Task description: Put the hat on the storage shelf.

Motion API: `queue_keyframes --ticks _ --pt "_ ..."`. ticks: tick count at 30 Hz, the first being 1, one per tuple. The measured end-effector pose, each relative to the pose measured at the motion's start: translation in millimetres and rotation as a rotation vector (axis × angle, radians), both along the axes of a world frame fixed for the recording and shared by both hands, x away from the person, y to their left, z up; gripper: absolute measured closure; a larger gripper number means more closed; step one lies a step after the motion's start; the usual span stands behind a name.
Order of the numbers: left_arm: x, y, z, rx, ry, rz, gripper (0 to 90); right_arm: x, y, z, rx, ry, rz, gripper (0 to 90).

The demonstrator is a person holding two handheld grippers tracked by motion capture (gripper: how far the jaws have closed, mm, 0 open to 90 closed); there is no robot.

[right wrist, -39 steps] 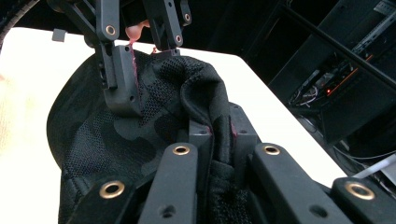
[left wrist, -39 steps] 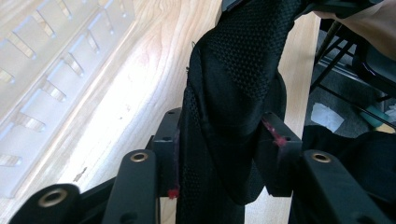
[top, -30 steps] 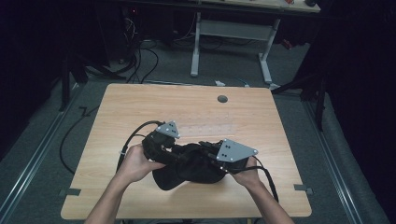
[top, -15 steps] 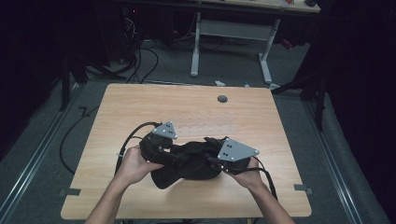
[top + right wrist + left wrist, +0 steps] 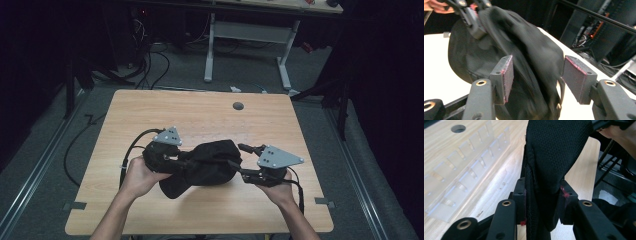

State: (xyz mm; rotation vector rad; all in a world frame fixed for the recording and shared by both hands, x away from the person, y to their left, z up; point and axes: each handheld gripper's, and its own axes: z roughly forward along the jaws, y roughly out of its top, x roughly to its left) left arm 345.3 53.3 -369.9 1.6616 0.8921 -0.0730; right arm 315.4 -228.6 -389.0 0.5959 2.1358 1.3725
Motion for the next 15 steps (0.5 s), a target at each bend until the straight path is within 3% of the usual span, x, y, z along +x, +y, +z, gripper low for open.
queue_keyframes --ticks 3,6,15 --pt "0.2 3.2 0.8 -0.017 -0.005 0.02 66.1 -0.5 -12.7 -5.5 0.035 0.02 -0.029 43.1" --pt "1.0 5.6 1.0 -0.028 -0.018 0.043 66.1 -1.0 -22.1 -18.2 0.024 0.052 -0.075 43.4" --pt "7.7 14.5 3.1 -0.101 -0.047 0.142 66.0 2.7 -53.6 -80.5 0.04 0.219 -0.237 41.7"
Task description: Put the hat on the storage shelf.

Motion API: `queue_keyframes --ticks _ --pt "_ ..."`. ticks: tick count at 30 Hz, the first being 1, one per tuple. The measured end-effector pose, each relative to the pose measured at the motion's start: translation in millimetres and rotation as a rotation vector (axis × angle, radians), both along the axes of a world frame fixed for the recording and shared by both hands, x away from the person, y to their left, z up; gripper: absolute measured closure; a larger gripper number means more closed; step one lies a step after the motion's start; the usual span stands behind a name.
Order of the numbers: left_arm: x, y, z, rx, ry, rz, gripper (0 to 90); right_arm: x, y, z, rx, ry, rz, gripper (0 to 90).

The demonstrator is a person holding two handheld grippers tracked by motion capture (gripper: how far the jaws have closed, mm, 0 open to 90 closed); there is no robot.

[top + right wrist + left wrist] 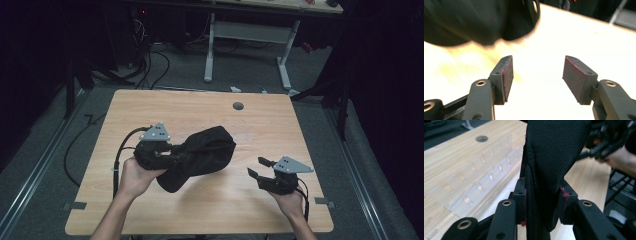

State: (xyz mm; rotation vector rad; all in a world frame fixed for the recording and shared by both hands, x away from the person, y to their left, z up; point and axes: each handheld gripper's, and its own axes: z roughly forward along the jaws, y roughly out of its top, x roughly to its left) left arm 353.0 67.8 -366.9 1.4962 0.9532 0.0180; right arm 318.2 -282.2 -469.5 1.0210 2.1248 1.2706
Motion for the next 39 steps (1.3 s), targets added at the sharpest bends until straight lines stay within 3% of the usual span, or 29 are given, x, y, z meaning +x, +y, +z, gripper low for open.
queue_keyframes --ticks 3,7,12,20,28,39 --pt "1.8 1.0 0.9 -0.015 -0.01 0.018 66.0 2.6 -9.1 -21.8 -0.009 0.056 -0.056 41.7" --pt "5.4 3.7 4.1 -0.057 -0.025 0.049 66.1 5.2 -16.9 -38.4 -0.018 0.102 -0.108 41.7" --pt "8.5 7.1 8.8 -0.067 -0.051 0.076 66.1 10.8 -21.6 -51.7 -0.063 0.169 -0.171 43.4" --pt "20.2 12.5 10.7 -0.106 -0.059 0.136 66.1 16.3 -22.2 -60.1 -0.106 0.224 -0.214 42.7" --pt "32.2 17.6 13.1 -0.164 -0.066 0.184 66.2 16.9 -20.3 -60.7 -0.138 0.227 -0.223 41.6" --pt "51.1 21.0 19.6 -0.217 -0.138 0.273 66.3 15.2 -17.6 -60.8 -0.169 0.204 -0.217 40.4"
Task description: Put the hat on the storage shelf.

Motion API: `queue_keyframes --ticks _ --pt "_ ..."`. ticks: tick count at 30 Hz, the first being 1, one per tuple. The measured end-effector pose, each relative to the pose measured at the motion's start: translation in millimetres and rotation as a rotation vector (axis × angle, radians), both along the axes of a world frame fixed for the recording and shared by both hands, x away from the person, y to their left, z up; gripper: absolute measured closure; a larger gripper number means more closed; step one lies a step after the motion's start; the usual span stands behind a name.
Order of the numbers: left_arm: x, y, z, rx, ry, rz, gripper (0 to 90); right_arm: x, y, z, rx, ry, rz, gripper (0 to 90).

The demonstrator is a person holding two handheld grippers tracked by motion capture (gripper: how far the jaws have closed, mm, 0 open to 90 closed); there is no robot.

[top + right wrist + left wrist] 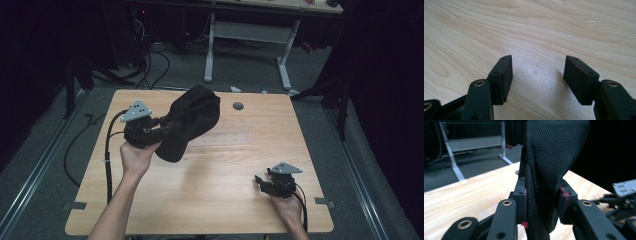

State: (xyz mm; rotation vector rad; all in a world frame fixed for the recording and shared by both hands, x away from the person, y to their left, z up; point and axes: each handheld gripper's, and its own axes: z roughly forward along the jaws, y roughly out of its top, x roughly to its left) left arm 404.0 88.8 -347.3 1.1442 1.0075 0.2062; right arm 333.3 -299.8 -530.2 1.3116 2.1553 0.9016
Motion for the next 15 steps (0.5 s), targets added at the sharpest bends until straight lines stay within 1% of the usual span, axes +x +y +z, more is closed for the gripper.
queue_keyframes --ticks 2,6,7,10,15 --pt "4.6 1.2 1.4 -0.015 -0.015 0.015 66.3 -0.3 0.5 0.0 -0.003 -0.003 0.001 40.3" --pt "13.7 1.5 2.2 -0.014 -0.035 0.047 66.3 -0.8 1.1 0.0 -0.006 -0.005 0.002 40.1" --pt "13.7 1.5 2.2 -0.014 -0.035 0.047 66.2 -0.8 1.1 0.0 -0.006 -0.005 0.002 40.1" --pt "22.0 1.9 1.2 -0.028 -0.046 0.069 66.3 -1.3 1.9 0.0 -0.008 -0.008 -0.001 40.0" --pt "35.0 0.1 -3.1 -0.046 -0.051 0.088 66.2 -1.6 2.3 0.0 -0.015 -0.012 0.009 39.8"
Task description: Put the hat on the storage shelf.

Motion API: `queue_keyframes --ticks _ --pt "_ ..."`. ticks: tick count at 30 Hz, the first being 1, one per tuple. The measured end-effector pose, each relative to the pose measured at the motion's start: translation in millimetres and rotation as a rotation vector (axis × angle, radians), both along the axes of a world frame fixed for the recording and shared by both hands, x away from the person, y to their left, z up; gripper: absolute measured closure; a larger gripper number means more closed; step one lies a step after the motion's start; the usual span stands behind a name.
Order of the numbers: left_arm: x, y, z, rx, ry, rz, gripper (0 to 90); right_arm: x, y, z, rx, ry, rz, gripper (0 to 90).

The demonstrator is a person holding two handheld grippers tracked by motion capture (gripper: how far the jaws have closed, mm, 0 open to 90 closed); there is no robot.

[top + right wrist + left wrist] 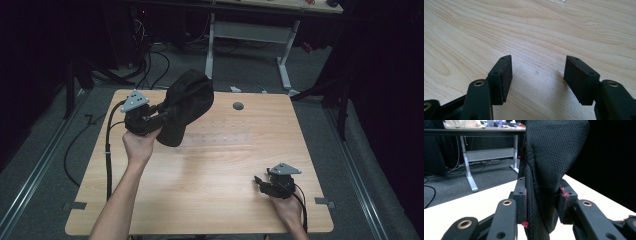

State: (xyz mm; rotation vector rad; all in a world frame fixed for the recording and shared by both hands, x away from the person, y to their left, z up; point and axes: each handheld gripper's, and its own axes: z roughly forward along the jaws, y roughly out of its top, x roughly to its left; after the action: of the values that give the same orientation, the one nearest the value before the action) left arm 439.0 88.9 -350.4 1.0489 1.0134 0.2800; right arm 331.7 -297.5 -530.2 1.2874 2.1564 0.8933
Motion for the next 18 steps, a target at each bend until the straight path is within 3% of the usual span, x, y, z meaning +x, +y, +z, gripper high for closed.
queue_keyframes --ticks 10,18 --pt "19.5 -4.3 -10.7 -0.018 -0.013 0.057 66.2 -1.3 1.7 0.0 -0.008 -0.005 0.004 39.4" --pt "24.1 -7.2 -18.0 -0.028 -0.034 0.099 66.2 -1.5 1.7 0.0 -0.015 -0.011 0.01 39.2"
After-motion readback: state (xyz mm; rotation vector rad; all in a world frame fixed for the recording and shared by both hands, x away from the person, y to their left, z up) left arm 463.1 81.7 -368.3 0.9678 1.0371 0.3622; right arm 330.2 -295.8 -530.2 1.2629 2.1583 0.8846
